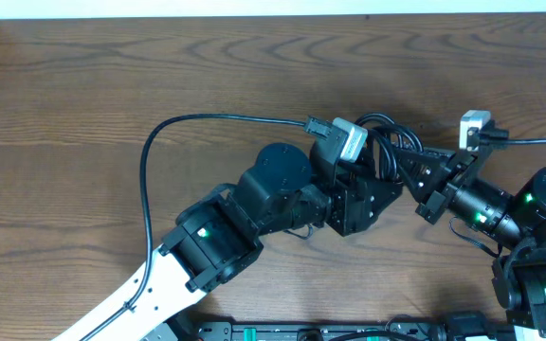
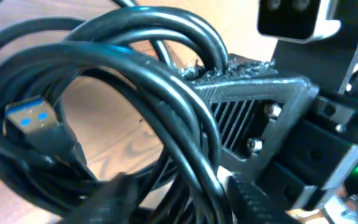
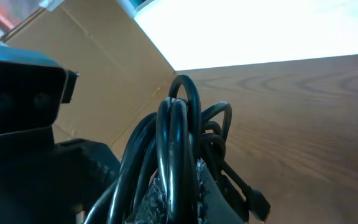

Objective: Untangle cables

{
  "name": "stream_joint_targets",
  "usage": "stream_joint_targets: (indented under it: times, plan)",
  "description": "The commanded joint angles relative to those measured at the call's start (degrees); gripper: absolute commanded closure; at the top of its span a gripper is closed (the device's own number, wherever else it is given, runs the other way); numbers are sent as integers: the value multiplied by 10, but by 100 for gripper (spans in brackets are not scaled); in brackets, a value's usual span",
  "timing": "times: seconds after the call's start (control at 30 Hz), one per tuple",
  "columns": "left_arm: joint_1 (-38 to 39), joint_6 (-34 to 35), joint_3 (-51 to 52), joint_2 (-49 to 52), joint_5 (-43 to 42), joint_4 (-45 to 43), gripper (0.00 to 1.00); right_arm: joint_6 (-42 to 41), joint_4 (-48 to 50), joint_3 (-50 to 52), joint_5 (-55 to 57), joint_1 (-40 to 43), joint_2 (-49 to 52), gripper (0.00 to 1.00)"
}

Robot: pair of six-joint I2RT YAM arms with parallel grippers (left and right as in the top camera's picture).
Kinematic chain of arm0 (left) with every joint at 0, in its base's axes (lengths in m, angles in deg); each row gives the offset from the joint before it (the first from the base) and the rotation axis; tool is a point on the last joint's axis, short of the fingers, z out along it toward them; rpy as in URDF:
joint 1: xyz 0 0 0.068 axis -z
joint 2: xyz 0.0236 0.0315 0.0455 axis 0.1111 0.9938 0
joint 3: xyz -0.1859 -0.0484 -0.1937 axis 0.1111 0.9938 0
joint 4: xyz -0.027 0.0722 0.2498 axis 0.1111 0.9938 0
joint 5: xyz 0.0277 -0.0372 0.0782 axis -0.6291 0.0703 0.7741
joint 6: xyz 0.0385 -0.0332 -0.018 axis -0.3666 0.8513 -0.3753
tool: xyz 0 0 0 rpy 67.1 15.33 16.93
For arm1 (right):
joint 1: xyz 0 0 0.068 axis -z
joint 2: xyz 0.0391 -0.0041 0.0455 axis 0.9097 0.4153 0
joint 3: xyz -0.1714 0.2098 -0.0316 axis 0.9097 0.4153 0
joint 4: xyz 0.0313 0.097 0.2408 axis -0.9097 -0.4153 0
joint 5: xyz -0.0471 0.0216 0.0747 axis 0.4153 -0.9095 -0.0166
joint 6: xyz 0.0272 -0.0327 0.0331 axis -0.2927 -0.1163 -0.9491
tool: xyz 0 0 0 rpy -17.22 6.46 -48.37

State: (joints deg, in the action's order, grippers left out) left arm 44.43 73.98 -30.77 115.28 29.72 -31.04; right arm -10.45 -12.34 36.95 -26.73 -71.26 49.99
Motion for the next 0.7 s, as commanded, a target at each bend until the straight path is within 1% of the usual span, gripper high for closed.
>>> stream_joint_targets:
  times: [0.0, 0.03, 0.13, 0.2, 0.27, 0.43, 0.67]
  plan:
    - [2, 5, -7, 4, -5, -2, 69, 19, 1, -1, -16, 1, -4, 99]
    - [2, 5, -7, 4, -5, -2, 72, 20, -1, -1, -16, 1, -4, 99]
    - [2, 5, -7, 3, -5, -2, 74, 38, -3, -1, -16, 1, -4, 99]
    - [2, 5, -7, 3, -5, -2, 80, 38, -5, -1, -16, 1, -4, 99]
    - [2, 5, -7, 3, -5, -2, 92, 38, -7, -1, -14, 1, -4, 99]
    - [2, 0, -7, 2, -5, 2, 93, 58, -34, -1, 32, 2, -4, 99]
    - [0, -139, -7, -35, -5, 19, 93, 97, -91, -1, 89, 2, -4, 99]
